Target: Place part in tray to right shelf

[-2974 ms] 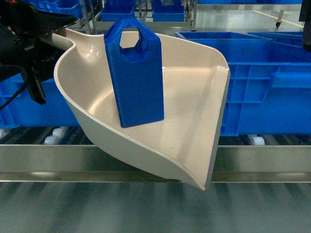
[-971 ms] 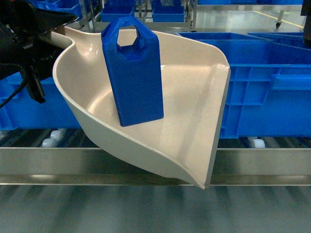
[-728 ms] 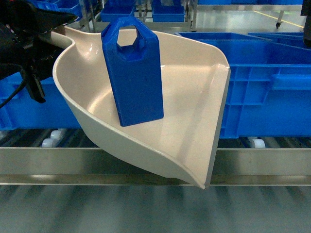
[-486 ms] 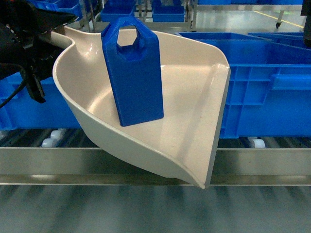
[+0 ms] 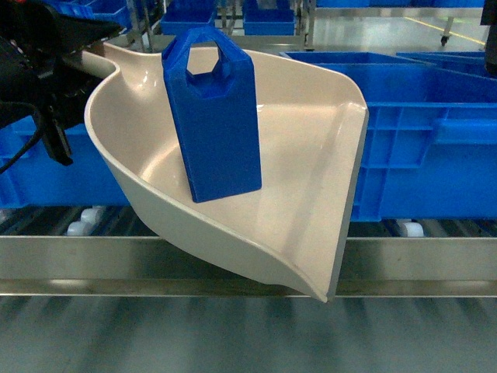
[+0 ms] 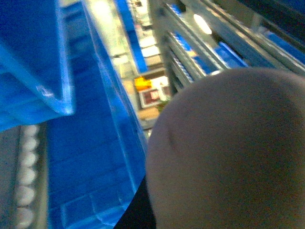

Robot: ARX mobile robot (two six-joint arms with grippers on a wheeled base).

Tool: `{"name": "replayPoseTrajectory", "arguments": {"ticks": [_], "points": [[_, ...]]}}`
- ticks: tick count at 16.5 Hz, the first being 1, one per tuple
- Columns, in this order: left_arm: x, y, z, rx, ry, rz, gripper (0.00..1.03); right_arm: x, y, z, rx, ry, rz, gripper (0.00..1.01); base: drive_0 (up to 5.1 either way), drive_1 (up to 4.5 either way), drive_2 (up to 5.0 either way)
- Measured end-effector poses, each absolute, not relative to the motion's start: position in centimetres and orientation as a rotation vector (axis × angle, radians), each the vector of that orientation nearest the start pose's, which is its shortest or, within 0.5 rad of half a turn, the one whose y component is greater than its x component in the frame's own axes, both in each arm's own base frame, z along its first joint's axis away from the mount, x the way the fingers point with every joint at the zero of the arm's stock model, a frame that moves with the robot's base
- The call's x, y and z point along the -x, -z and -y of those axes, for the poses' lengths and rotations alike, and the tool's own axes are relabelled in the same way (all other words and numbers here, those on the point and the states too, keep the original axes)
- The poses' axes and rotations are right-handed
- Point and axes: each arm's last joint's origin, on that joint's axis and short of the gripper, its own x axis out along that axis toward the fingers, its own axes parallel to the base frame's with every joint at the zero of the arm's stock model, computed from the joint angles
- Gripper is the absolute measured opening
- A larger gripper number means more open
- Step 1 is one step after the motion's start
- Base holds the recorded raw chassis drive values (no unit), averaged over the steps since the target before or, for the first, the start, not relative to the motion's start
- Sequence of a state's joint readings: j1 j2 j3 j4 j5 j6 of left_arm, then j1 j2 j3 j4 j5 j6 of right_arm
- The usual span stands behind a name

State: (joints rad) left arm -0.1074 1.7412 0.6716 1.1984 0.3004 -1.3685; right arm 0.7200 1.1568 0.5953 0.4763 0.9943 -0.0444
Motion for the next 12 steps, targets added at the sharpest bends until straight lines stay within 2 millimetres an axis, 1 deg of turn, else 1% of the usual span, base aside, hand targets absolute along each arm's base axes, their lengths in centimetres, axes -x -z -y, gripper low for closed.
{"name": "replayPoseTrajectory", "arguments": {"ticks": [1, 2, 3, 4, 5, 7, 8, 10, 12], "points": [[-32.2, -19.9, 4.5, 1.317, 0.241, -0.235, 0.13, -19.4, -25.9, -13.8, 0.108, 0.273, -0.062, 0.98, 0.0, 0.0, 0.0], [-30.5, -22.3, 4.1, 1.269, 0.147, -0.209, 0.13, -19.4, -25.8, -13.8, 0.109, 0.272, -0.063, 0.98, 0.0, 0.0, 0.0], [-28.7, -25.7, 3.8, 1.252, 0.158, -0.139, 0.13, -19.4, -25.8, -13.8, 0.109, 0.273, -0.062, 0.98, 0.0, 0.0, 0.0], [-28.4, -27.3, 3.7, 1.247, 0.18, -0.107, 0.13, -19.4, -25.9, -13.8, 0.108, 0.273, -0.061, 0.98, 0.0, 0.0, 0.0], [-28.4, -27.7, 3.5, 1.245, 0.181, -0.089, 0.13, -19.4, -25.9, -13.8, 0.108, 0.273, -0.062, 0.98, 0.0, 0.0, 0.0], [-29.1, -24.8, 2.9, 1.223, 0.087, -0.182, 0.13, -19.4, -25.8, -13.8, 0.109, 0.273, -0.062, 0.98, 0.0, 0.0, 0.0], [-29.1, -24.9, 2.5, 1.22, 0.086, -0.16, 0.13, -19.4, -25.8, -13.8, 0.109, 0.273, -0.062, 0.98, 0.0, 0.0, 0.0], [-29.0, -27.0, 1.8, 1.223, 0.113, -0.061, 0.13, -19.4, -25.8, -13.8, 0.109, 0.273, -0.062, 0.98, 0.0, 0.0, 0.0], [-29.4, -28.8, 0.6, 1.227, 0.129, 0.033, 0.13, -19.4, -25.9, -13.8, 0.108, 0.273, -0.061, 0.98, 0.0, 0.0, 0.0]]}}
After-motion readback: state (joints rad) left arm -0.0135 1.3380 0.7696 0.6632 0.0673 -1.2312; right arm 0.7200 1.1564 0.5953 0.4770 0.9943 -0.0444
